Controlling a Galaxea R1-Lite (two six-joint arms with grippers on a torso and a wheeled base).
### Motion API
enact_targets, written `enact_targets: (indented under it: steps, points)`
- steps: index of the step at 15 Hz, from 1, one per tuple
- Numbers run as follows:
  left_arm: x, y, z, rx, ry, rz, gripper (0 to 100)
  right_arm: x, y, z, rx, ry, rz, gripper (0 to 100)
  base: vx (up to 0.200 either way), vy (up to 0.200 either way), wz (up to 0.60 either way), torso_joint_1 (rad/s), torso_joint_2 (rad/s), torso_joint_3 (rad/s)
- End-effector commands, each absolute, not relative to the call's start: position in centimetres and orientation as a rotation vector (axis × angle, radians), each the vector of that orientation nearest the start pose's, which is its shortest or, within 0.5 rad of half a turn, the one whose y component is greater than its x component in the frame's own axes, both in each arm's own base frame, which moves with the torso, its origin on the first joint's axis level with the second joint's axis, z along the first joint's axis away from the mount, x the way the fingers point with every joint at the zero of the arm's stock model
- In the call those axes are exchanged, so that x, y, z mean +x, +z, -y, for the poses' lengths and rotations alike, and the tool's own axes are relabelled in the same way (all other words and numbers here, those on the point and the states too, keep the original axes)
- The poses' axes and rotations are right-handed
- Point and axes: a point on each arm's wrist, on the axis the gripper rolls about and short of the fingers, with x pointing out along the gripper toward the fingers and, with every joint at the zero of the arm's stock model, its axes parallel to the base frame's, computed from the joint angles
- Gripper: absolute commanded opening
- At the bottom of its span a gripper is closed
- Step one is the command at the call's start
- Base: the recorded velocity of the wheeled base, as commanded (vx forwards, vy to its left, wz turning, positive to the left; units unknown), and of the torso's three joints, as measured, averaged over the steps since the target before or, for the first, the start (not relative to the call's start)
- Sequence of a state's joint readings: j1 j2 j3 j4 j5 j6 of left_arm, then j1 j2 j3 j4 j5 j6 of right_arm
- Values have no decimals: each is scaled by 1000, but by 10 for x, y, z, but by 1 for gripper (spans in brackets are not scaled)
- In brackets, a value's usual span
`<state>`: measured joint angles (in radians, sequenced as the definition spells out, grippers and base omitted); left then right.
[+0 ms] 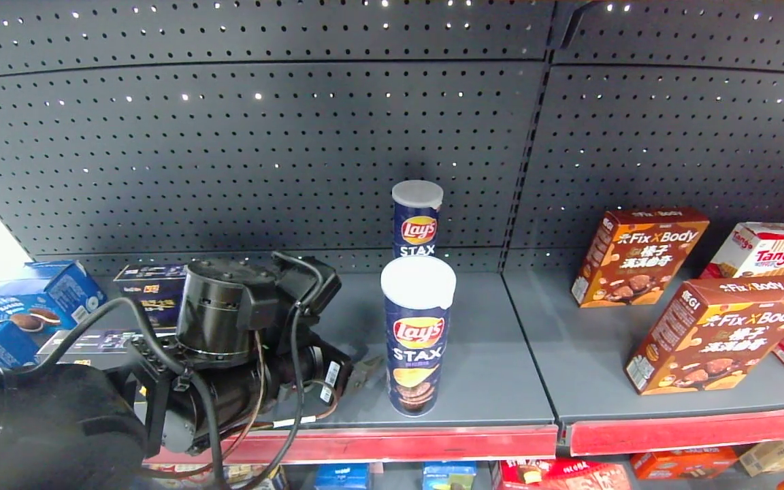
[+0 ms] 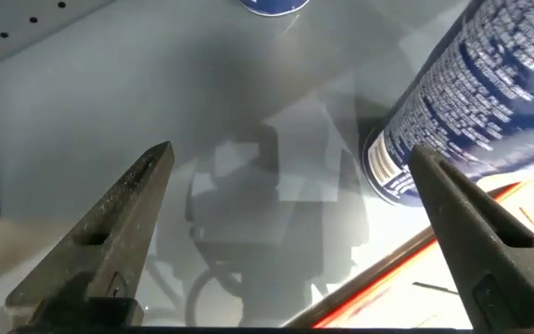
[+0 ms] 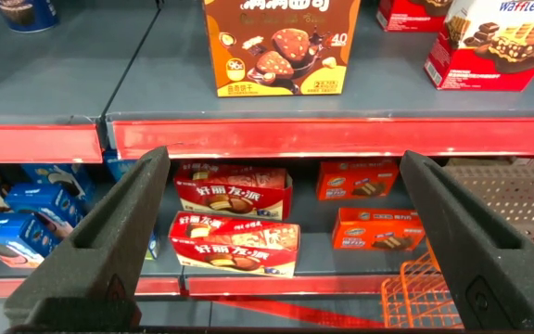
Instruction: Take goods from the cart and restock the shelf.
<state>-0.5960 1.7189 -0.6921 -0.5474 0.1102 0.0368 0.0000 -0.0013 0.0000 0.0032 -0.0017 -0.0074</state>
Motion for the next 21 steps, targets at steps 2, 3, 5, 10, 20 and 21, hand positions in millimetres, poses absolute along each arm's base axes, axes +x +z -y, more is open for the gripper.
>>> enact_targets:
  steps: [2,3,5,10,20,21]
  points:
    - [243,136,162,206,-485,-454,100,-23,75,0,-8,-2,-3,100,0,0,0,0,0,0]
    - [244,135,162,208,-482,-458,100,-23,75,0,-8,-2,-3,100,0,0,0,0,0,0]
    - [244,134,163,209,-484,-461,100,-23,75,0,-8,-2,-3,100,0,0,0,0,0,0]
    - [242,135,165,212,-488,-458,100,-23,75,0,-8,-2,-3,100,0,0,0,0,0,0]
    - [243,135,164,213,-478,-457,100,-23,75,0,-8,-2,-3,100,0,0,0,0,0,0]
    - [244,135,164,213,-476,-456,100,-23,75,0,-8,-2,-3,100,0,0,0,0,0,0]
